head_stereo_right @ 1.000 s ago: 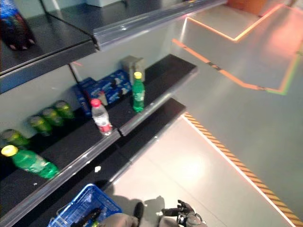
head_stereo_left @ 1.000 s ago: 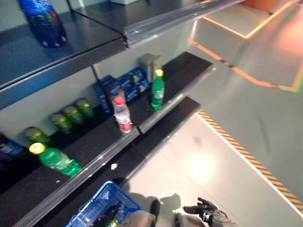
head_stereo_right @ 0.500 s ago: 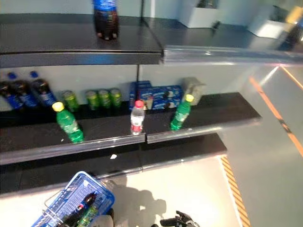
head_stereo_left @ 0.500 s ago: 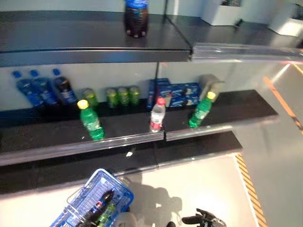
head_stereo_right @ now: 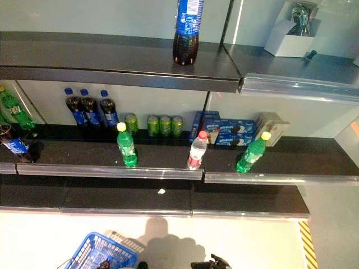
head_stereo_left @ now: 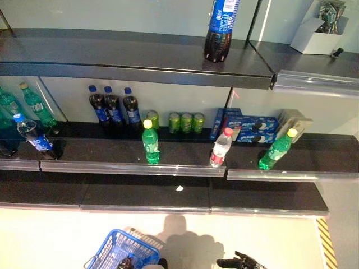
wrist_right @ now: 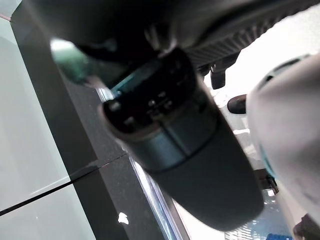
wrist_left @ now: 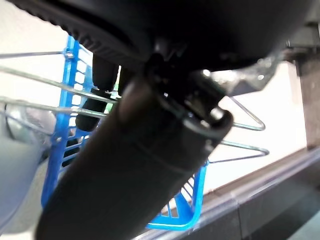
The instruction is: Pick up the drink and place into the basket.
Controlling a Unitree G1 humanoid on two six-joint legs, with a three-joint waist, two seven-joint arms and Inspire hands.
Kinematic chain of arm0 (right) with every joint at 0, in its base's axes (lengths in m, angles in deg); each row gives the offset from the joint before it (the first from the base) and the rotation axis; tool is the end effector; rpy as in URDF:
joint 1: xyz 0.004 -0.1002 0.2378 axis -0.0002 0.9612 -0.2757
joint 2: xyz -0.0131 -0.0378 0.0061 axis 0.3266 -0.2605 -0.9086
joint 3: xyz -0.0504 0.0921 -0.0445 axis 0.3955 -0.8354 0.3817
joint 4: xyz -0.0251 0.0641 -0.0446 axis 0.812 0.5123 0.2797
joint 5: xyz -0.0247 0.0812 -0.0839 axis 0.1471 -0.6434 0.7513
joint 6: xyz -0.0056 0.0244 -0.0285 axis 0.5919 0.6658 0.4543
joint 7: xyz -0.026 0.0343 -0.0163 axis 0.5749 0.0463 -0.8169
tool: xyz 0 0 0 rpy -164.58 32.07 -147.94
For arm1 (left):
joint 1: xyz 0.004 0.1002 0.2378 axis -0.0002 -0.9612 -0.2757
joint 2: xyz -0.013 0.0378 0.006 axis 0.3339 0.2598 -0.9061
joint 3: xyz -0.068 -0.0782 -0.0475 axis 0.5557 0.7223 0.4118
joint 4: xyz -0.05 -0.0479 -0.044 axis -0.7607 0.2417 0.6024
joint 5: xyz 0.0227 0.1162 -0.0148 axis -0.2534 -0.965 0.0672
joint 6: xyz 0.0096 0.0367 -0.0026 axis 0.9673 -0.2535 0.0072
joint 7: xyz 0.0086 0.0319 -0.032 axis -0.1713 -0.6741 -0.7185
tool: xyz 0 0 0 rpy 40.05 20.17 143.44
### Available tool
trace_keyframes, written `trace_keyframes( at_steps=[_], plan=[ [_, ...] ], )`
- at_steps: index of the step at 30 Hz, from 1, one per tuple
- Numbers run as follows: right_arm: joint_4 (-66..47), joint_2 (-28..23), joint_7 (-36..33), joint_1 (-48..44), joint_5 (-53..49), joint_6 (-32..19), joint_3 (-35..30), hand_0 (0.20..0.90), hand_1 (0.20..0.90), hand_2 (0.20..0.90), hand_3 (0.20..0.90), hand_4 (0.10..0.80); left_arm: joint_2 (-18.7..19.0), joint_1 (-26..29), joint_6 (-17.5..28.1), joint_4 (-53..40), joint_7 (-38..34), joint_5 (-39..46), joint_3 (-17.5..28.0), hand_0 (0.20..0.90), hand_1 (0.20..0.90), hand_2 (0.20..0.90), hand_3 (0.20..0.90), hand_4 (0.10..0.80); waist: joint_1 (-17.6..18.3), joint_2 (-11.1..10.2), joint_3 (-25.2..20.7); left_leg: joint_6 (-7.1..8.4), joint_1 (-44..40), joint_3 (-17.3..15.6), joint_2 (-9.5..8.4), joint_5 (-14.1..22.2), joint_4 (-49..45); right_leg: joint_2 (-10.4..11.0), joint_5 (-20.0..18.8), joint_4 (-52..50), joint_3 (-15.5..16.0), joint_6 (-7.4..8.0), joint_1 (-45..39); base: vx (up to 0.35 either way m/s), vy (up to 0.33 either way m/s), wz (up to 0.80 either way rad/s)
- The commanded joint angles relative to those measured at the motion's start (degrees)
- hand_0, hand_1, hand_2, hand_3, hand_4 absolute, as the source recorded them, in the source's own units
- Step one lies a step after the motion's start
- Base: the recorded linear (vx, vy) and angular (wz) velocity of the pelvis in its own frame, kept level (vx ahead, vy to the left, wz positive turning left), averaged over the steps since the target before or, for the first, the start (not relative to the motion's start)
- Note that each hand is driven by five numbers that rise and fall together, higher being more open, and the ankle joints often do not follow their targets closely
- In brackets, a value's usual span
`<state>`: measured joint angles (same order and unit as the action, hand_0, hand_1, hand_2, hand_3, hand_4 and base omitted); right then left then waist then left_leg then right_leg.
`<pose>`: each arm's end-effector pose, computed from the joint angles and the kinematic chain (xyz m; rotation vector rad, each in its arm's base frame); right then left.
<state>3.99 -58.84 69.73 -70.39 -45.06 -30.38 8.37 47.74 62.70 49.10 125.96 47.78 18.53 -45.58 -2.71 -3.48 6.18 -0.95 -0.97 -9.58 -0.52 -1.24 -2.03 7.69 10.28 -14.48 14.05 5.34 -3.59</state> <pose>0.0842 -0.1887 -0.1478 0.0581 1.2375 -0.2080 0.0216 0.2248 -0.1509 -0.5116 1.1167 1.0506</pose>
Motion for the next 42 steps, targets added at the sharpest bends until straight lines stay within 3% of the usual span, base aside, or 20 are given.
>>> trace_keyframes(
  at_steps=[1, 2, 4, 5, 6, 8, 9, 13, 16, 19, 21, 22, 23, 24, 25, 27, 30, 38, 41, 42],
  plan=[
    [-3.6, -2.6, -1.5, -2.2, -1.2, -1.6, 0.8, 0.9, 0.9, 0.9, 0.9, 0.8, 2.0, 4.8, 4.8, -3.4, 1.2, -3.0, -1.2, 0.3, 0.3, 0.3, 0.2, 0.1, 3.5, 1.8, 1.4, -0.37, -4.4, 1.2, -2.82, 9.4, -4.8, -7.3, -10.9, -5.9, -5.0, 0.61, 10.4, -0.079, -0.071, -0.02],
    [-3.8, -2.6, -1.5, -2.2, -1.3, -1.7, 0.8, 0.9, 0.9, 0.9, 0.9, 0.8, 2.2, 4.9, 4.7, -3.4, 1.1, -3.0, -1.3, 0.3, 0.3, 0.3, 0.2, 0.1, 3.7, 1.8, 1.5, -0.4, -4.3, 1.3, -2.73, 9.4, -4.9, -7.3, -10.7, -6.1, -5.5, 0.6, 10.7, -0.107, -0.193, 0.18],
    [-3.7, -2.7, -1.3, -2.7, -1.8, -1.9, 1.2, 0.9, 0.9, 0.9, 0.9, 0.8, 2.9, 6.9, 4.6, -3.0, 0.4, -1.7, -2.4, 0.3, 0.3, 0.3, 0.2, 0.1, 4.2, 2.2, 2.1, -0.01, -3.1, 2.1, -2.03, 9.3, -6.3, -2.3, -11.2, -1.3, -7.6, 1.01, 9.3, -0.097, -0.293, 0.27],
    [-2.4, -2.5, -1.1, -3.2, -1.4, -2.6, 1.3, 0.9, 0.9, 0.9, 0.9, 0.8, 2.8, 8.1, 4.8, -2.4, 0.8, -2.0, -2.0, 0.3, 0.3, 0.3, 0.2, 0.1, 4.2, 2.7, 2.2, 0.35, -3.1, 2.4, -1.25, 9.1, -5.9, 2.4, -14.5, 2.5, -9.6, 2.82, 9.2, -0.063, -0.343, 0.25],
    [-1.7, -2.4, -1.0, -3.5, -1.2, -2.7, 1.3, 0.9, 0.9, 0.9, 0.9, 0.8, 3.1, 8.5, 4.7, -2.0, 1.3, -1.5, -2.3, 0.3, 0.3, 0.3, 0.2, 0.1, 4.3, 3.0, 2.4, 0.71, -3.7, 2.8, -0.58, 9.0, -5.1, 5.0, -17.4, 4.4, -11.1, 3.96, 9.4, -0.046, -0.375, 0.39],
    [-1.5, -2.0, -1.0, -3.9, -0.7, -2.4, 1.5, 0.9, 0.9, 0.9, 0.9, 0.8, 3.1, 8.7, 4.7, -2.2, 1.0, -0.6, -2.8, 0.3, 0.3, 0.3, 0.2, 0.1, 4.0, 3.5, 2.5, 1.71, -5.0, 3.1, 1.59, 8.7, -3.7, 8.9, -20.8, 6.9, -11.7, 5.42, 9.7, -0.012, -0.461, 0.48],
    [-1.8, -1.7, -1.1, -4.2, -0.7, -2.1, 2.0, 0.9, 0.9, 0.9, 0.9, 0.8, 3.0, 8.5, 4.8, -2.5, 0.3, -0.5, -2.9, 0.3, 0.3, 0.3, 0.2, 0.1, 3.7, 3.6, 2.5, 2.39, -5.6, 2.8, 3.12, 8.3, -3.2, 9.2, -19.7, 7.6, -10.5, 5.74, 9.3, -0.007, -0.512, 0.4],
    [-4.9, -1.5, -0.2, -5.2, 1.8, 1.3, 4.3, 0.9, 0.9, 0.9, 0.9, 0.8, 2.1, 7.2, 6.3, -3.6, -1.9, 0.3, -2.8, 0.3, 0.3, 0.3, 0.2, 0.1, 2.3, 2.8, 1.8, 5.38, -5.7, -0.6, 8.93, 6.5, -3.6, 7.6, -15.3, 9.4, -4.6, 5.54, 6.5, -0.017, -0.531, -0.26],
    [-9.8, -3.3, -0.4, -4.5, -0.2, 4.6, 6.2, 0.9, 0.9, 0.9, 0.9, 0.8, 1.3, 5.9, 6.6, -5.7, -1.7, -0.4, -2.0, 0.3, 0.3, 0.3, 0.2, 0.1, 2.0, 1.4, 2.5, 8.14, -2.1, -0.5, 15.31, -0.5, -8.5, 1.3, -11.9, 10.3, -4.6, 1.37, 4.3, 0.009, -0.714, -0.95],
    [-11.4, -5.1, -0.7, -3.0, 0.3, 4.9, 4.7, 0.9, 0.9, 0.9, 0.9, 0.8, 0.5, 5.7, 6.9, -6.7, 0.0, -0.3, -2.8, 0.3, 0.3, 0.3, 0.2, 0.1, 1.9, 0.3, 3.6, 7.99, 3.3, -1.8, 17.16, -5.2, -14.7, -1.6, -11.3, 12.6, -2.7, -1.59, 1.8, 0.008, -0.481, -0.34],
    [-10.9, -5.7, -0.3, -2.7, 0.6, 4.3, 4.0, 0.9, 0.9, 0.9, 0.9, 0.8, 0.2, 5.7, 6.8, -7.2, 0.3, -0.1, -3.8, 0.3, 0.3, 0.3, 0.2, 0.1, 1.9, -0.1, 3.9, 7.29, 4.4, -1.8, 15.67, -3.9, -16.0, -1.7, -11.3, 13.4, -2.0, -2.0, 0.9, 0.008, -0.208, 0.26],
    [-10.5, -6.0, 0.1, -2.6, 1.2, 3.8, 3.7, 0.9, 0.9, 0.9, 0.9, 0.8, -0.1, 5.8, 6.8, -7.6, 0.5, -0.1, -4.1, 0.3, 0.3, 0.3, 0.2, 0.1, 1.6, -0.4, 4.0, 6.56, 4.9, -1.2, 13.42, -2.4, -16.1, -1.7, -11.4, 13.8, -1.9, -2.07, 0.8, 0.047, -0.157, 0.12],
    [-9.3, -6.5, 0.6, -3.2, 1.9, 3.2, 3.3, 0.9, 0.9, 0.9, 0.9, 0.8, -0.9, 5.3, 7.1, -7.9, 0.4, 0.3, -4.2, 0.3, 0.3, 0.3, 0.2, 0.1, 0.9, -0.4, 3.7, 5.26, 4.7, -0.3, 8.74, 0.1, -14.5, -1.9, -11.8, 14.5, -2.1, -1.99, 1.1, 0.046, -0.135, 0.06],
    [-9.3, -6.5, 0.6, -3.2, 1.9, 3.2, 3.3, 0.9, 0.9, 0.9, 0.9, 0.8, -0.9, 5.3, 7.1, -7.9, 0.4, 0.3, -4.2, 0.3, 0.3, 0.3, 0.2, 0.1, 0.9, -0.4, 3.7, 5.26, 4.8, -0.3, 8.73, 0.1, -14.5, -1.9, -11.8, 14.5, -2.1, -1.99, 1.2, 0.103, -0.114, 0.02],
    [-8.4, -6.7, 0.8, -3.5, 1.3, 3.0, 2.8, 0.9, 0.9, 0.9, 0.9, 0.8, -1.1, 4.9, 7.0, -8.0, 0.3, 0.1, -3.8, 0.3, 0.3, 0.3, 0.2, 0.1, 0.5, 0.1, 3.4, 4.39, 4.1, 0.3, 4.49, 2.0, -11.2, -2.9, -11.9, 15.2, -2.5, -1.89, 1.0, 0.107, -0.089, 0.09],
    [-7.1, -6.4, 1.2, -3.6, 1.1, 2.5, 2.3, 0.9, 0.9, 0.9, 0.9, 0.8, -1.0, 4.9, 6.6, -8.2, 0.2, -0.5, -3.4, 0.3, 0.3, 0.3, 0.2, 0.1, 0.0, 1.0, 3.0, 3.95, 3.7, 0.0, 0.86, 3.0, -7.1, -4.3, -11.7, 15.6, -2.2, -1.85, 0.7, 0.156, -0.086, 0.1],
    [-6.6, -5.8, 1.1, -3.5, 1.1, 1.8, 2.7, 0.9, 0.9, 0.9, 0.9, 0.8, -1.2, 5.1, 6.8, -7.5, 0.3, -0.8, -3.6, 0.3, 0.3, 0.3, 0.2, 0.1, -0.9, 2.2, 3.2, 3.85, 4.4, 0.4, -2.43, 1.6, -3.6, -5.9, -11.2, 15.9, -1.5, -1.9, -0.2, 0.118, -0.027, 0.12],
    [-9.4, -4.2, 0.5, -2.3, 2.0, 3.0, 4.1, 0.9, 0.9, 0.9, 0.9, 0.8, -0.9, 4.2, 6.4, -5.2, -0.5, -1.3, -1.6, 0.3, 0.3, 0.3, 0.2, 0.1, -0.9, 1.7, 2.8, 2.47, 3.7, 1.0, -3.11, 1.7, -3.1, -8.0, -6.4, 9.0, -1.0, -2.77, -0.1, 0.139, 0.047, 0.01],
    [-10.5, -3.5, -0.2, -2.0, 1.4, 3.4, 4.7, 0.9, 0.9, 0.9, 0.9, 0.8, 0.7, 5.3, 5.4, -5.4, 0.1, -2.0, -1.2, 0.3, 0.3, 0.3, 0.2, 0.1, 0.2, 2.0, 2.9, 1.2, 1.7, 0.4, -2.63, 2.2, -1.9, -9.2, -7.3, -4.2, -0.8, -0.86, 4.8, 0.093, 0.048, -0.01],
    [-10.9, -3.4, -0.3, -2.1, 0.6, 3.3, 5.0, 0.9, 0.9, 0.9, 0.9, 0.8, 1.7, 6.0, 5.2, -5.7, 0.8, -2.0, -1.3, 0.3, 0.3, 0.3, 0.2, 0.1, 0.8, 2.5, 3.6, 0.6, 0.4, 0.2, -2.01, 2.7, -1.4, -8.5, -9.1, -13.8, -0.6, 1.23, 9.3, 0.035, 0.04, 0.02]
  ],
)
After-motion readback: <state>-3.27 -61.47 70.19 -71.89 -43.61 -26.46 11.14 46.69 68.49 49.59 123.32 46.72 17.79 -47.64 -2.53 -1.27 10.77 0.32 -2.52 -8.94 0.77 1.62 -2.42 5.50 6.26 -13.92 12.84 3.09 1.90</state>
